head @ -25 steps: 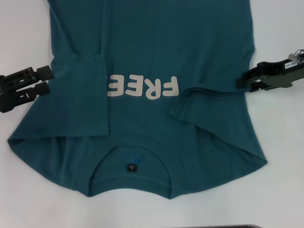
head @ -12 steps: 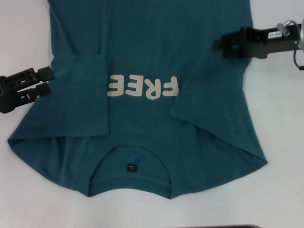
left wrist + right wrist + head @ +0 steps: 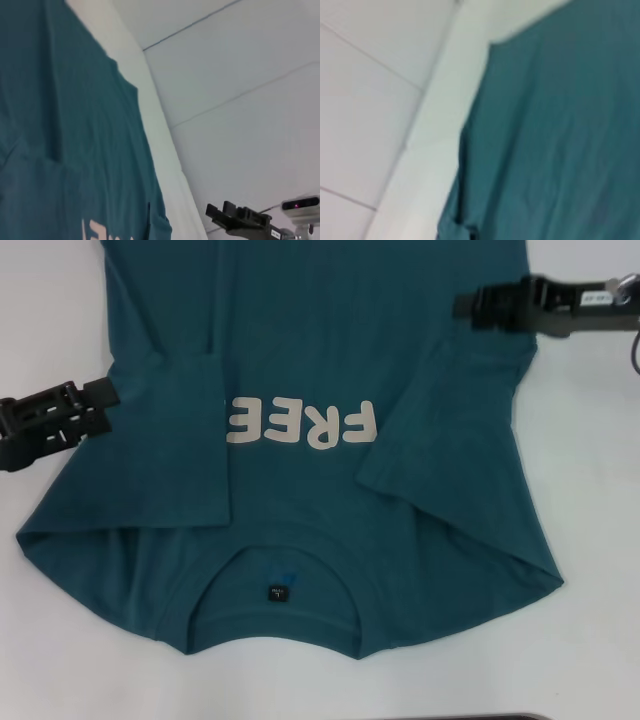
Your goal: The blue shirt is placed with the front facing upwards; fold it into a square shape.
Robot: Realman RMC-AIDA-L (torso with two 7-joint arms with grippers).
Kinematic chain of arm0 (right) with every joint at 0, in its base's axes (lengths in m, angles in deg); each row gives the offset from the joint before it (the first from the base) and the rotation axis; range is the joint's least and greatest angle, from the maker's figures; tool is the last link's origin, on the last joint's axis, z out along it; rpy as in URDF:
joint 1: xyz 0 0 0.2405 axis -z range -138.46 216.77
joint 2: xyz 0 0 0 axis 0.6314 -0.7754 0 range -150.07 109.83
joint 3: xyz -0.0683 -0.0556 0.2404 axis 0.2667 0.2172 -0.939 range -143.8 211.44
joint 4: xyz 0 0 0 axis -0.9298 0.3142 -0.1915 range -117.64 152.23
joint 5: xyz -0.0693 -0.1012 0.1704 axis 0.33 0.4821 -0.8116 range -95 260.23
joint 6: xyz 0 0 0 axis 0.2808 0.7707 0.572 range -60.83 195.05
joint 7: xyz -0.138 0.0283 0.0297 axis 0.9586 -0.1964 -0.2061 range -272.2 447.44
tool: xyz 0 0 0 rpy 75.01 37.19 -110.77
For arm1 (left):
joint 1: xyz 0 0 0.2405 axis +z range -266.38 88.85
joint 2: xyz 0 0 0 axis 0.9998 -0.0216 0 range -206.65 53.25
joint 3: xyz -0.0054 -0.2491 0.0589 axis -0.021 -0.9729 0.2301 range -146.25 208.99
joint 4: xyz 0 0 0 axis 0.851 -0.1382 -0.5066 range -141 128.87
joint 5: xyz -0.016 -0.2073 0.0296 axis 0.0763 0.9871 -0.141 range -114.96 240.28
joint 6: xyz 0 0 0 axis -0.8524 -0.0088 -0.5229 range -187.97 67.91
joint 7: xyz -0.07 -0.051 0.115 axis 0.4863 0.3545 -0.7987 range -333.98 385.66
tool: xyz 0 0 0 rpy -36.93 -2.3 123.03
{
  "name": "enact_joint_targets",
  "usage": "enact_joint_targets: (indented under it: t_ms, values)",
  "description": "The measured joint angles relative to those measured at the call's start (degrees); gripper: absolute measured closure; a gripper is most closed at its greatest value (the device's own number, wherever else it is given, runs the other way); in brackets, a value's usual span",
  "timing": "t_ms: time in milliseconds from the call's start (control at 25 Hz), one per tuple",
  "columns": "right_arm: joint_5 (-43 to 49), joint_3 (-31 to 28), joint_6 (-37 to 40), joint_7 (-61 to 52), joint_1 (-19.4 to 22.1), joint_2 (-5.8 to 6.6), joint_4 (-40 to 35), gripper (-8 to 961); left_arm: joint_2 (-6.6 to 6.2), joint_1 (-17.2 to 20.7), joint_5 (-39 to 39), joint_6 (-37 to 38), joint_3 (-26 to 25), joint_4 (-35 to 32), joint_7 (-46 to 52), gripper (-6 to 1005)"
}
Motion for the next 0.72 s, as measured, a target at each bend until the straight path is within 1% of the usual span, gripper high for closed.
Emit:
enact_joint_targets:
  t_ms: [80,120,200,280,360,440,600,640,680,720]
  values:
    - [-1.79,-0.33,0.21,1.17,0.55,0.38,0.49,347,0.19,0.01,0.59,0.57,-0.27,0.38,-3.08,206]
    - [-1.94,-0.25,0.43,1.16,0.57,0.89,0.95,346,0.25,0.05,0.84,0.66,-0.35,0.42,-3.61,206]
    - [-1.70,0.34,1.87,1.22,0.09,2.47,2.87,342,0.32,0.15,1.63,0.81,-0.14,0.30,-4.03,206]
    - [-1.62,0.54,4.41,1.60,-0.32,3.27,4.05,339,0.24,0.11,1.92,1.08,0.10,0.11,-4.01,206]
    - [-1.76,0.33,6.74,2.16,-0.22,3.24,3.72,335,-0.07,-0.18,1.91,1.42,0.22,-0.10,-3.24,207]
    - [-2.10,-0.18,8.77,2.77,0.24,3.05,2.96,332,-0.71,-0.45,1.83,2.03,0.24,-0.71,-2.21,207]
    - [-1.97,-0.49,11.69,3.37,1.46,3.24,1.99,325,-2.83,-0.21,1.13,4.41,0.78,-2.72,-0.42,206]
    - [-1.84,-0.38,11.98,3.39,2.11,3.28,1.47,214,-3.38,0.33,0.51,4.64,1.14,-2.86,0.59,206]
    - [-1.80,-0.29,12.15,3.40,2.73,3.29,0.97,102,-3.58,0.68,0.08,4.64,1.30,-2.87,1.14,206]
    - [-1.77,-0.24,12.37,3.40,3.48,3.30,0.53,92,-3.91,1.27,-0.50,4.64,1.50,-2.84,1.92,206]
